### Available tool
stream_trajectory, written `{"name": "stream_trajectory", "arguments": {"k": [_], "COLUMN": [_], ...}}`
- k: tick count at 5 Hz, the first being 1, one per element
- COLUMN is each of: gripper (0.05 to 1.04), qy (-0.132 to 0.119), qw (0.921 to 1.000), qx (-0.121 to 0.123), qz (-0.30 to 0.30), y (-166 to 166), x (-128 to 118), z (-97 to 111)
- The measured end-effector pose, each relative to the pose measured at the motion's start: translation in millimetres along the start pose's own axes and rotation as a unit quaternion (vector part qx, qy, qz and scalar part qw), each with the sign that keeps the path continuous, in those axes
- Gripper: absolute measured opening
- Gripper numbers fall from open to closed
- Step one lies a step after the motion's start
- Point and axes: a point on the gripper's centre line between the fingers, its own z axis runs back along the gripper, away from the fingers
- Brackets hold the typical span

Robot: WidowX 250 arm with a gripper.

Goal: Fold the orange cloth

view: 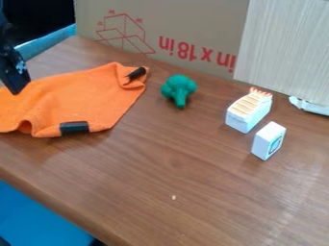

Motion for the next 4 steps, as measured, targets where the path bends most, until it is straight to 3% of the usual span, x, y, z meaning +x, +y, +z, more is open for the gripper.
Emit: {"name": "stream_trajectory", "arguments": {"k": [4], "gripper": [0.999], "qy": [-0.039], "qw": [0.994], "qx": [0.061], "qz": [-0.082], "y": [-30.4], "x": [-1.1], "z": [-27.8]}}
